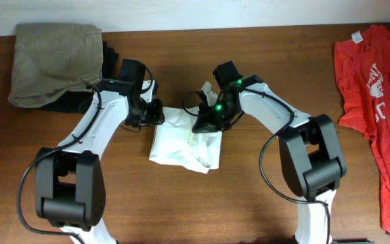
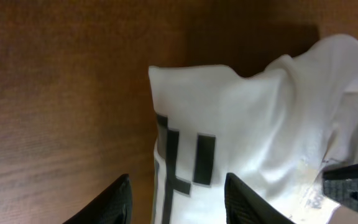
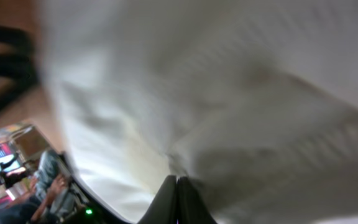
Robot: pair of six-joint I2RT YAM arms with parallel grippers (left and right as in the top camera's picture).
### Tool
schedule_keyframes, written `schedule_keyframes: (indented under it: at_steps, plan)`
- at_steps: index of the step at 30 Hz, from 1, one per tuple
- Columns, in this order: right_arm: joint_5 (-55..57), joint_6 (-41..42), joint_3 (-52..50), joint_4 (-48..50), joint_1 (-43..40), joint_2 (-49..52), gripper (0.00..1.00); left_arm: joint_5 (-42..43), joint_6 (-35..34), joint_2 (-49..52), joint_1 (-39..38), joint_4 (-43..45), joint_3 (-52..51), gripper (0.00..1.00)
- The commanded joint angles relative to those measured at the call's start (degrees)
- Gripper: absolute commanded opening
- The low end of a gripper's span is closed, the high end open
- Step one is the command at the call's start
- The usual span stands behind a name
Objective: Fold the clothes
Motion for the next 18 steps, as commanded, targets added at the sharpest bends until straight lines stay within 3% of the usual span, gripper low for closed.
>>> schedule_keyframes:
  at_steps: [1, 8, 18]
  plan:
    - [4.66, -3.06, 0.66, -3.15, -1.46, 0.72, 0.04, -0.17, -0.70, 2.99, 0.07, 2.71, -2.97, 0.47]
    - [18.51, -3.87, -2.03, -9.35, -2.40, 0.72, 0.04, -0.17, -0.68, 10.43, 0.07, 6.73, -4.94, 0.48]
    - [23.39, 0.55, -1.51, -12.28, -3.69, -2.91, 0.04, -0.17, -0.68, 11.91, 0.11, 6.78, -4.87, 0.48]
